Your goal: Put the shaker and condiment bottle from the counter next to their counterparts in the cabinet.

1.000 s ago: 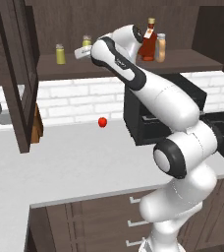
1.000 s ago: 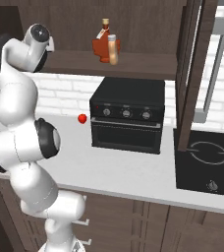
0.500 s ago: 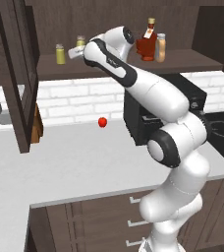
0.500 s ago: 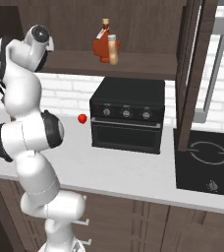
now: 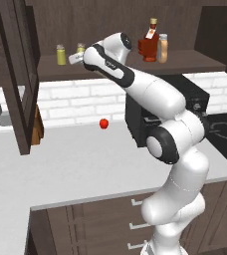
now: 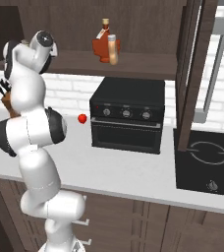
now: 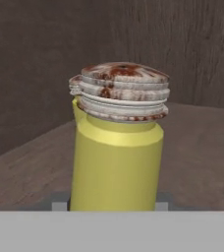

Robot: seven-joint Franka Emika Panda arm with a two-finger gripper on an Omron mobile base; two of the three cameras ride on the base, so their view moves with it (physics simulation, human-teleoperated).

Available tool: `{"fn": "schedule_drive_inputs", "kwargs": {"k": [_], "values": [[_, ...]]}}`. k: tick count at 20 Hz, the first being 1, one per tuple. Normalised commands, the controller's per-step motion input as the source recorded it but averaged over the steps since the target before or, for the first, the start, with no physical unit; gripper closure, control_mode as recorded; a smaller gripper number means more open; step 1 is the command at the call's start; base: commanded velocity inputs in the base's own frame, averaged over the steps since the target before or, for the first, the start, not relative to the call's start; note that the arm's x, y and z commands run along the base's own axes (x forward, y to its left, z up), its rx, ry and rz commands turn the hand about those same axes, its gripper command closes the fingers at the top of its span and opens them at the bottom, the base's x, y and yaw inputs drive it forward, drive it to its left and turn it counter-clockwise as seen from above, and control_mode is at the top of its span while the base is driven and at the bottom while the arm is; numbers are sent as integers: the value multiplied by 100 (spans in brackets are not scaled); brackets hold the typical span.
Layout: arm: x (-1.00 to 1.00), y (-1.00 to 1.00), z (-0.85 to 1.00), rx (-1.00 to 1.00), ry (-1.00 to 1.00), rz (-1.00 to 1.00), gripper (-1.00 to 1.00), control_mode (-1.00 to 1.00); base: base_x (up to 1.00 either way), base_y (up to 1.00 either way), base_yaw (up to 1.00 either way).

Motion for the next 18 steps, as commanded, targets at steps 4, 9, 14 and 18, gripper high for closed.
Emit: {"fn": "schedule_drive_inputs", "kwargs": {"k": [4, 9, 14, 18], "values": [[59, 4, -1, 0, 0, 0, 100, -100, 0, 0, 0], [47, 7, -3, 0, 0, 0, 100, -100, 0, 0, 0], [30, 23, -3, 0, -1, 0, 100, -100, 0, 0, 0], [20, 33, 0, 0, -1, 0, 100, -100, 0, 0, 0]]}}
